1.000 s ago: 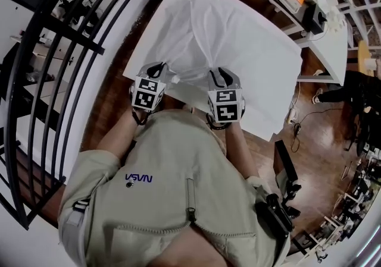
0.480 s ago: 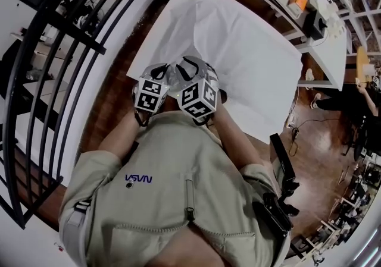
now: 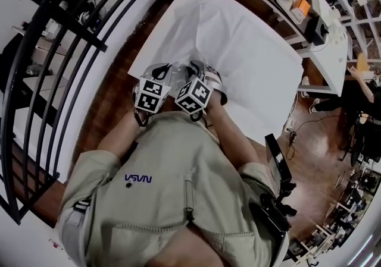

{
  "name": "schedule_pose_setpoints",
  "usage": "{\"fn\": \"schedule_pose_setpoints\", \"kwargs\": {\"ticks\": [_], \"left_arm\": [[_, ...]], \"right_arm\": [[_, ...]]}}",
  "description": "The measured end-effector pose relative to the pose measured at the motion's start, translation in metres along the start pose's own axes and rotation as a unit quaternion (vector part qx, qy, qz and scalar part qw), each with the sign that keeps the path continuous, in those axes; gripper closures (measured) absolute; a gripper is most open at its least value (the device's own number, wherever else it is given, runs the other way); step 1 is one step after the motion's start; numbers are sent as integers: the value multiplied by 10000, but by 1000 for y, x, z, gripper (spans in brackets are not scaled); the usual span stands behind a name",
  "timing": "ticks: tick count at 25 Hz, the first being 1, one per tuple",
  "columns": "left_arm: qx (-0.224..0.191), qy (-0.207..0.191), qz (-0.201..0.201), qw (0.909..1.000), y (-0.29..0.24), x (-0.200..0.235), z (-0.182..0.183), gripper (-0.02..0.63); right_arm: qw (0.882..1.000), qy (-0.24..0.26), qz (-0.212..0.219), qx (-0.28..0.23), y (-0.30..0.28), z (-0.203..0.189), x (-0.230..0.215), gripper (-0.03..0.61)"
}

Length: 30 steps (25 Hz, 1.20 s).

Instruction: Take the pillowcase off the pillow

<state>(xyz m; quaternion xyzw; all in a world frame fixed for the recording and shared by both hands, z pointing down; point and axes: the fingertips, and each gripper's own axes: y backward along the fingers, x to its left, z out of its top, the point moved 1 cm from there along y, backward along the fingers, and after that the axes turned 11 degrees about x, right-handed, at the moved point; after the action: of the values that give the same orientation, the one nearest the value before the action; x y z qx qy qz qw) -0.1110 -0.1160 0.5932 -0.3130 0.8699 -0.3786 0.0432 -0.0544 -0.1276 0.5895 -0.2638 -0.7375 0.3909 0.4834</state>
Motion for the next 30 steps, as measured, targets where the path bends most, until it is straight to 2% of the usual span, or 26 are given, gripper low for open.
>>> {"fn": "schedule_pose_setpoints", "kwargs": {"ticks": [2,5,8,10,13,16,18,22,26,30], "left_arm": [[3,-52,76,10000,0,3,0,606],[-15,-96,157,9998,-1,5,1,606],[-18,-39,205,9998,-4,7,2,606],[-63,-1,169,9998,-5,7,5,606],[-108,-103,113,9998,-16,3,17,604],[86,-137,-9,9999,-39,4,26,604],[216,-243,-199,9993,-52,0,32,604],[174,-531,-410,9976,-63,-10,41,604],[254,-329,-188,9990,-56,0,26,598],[284,-27,87,9996,-28,17,1,565]], "right_arm": [[9986,-454,-40,-278,16,2,-13,549],[9896,-1262,-28,-695,43,-2,-34,557],[9730,-2017,-151,-1111,72,-11,-61,558],[9574,-2496,-152,-1445,90,-18,-77,558],[9386,-2902,-102,-1865,114,-27,-87,560],[9322,-2980,85,-2054,124,-39,-75,561],[9328,-2900,265,-2123,125,-44,-63,561],[9362,-2702,543,-2180,116,-48,-52,561],[9361,-2683,872,-2103,100,-47,-42,557],[9459,-2400,1066,-1904,87,-39,-26,518]]}}
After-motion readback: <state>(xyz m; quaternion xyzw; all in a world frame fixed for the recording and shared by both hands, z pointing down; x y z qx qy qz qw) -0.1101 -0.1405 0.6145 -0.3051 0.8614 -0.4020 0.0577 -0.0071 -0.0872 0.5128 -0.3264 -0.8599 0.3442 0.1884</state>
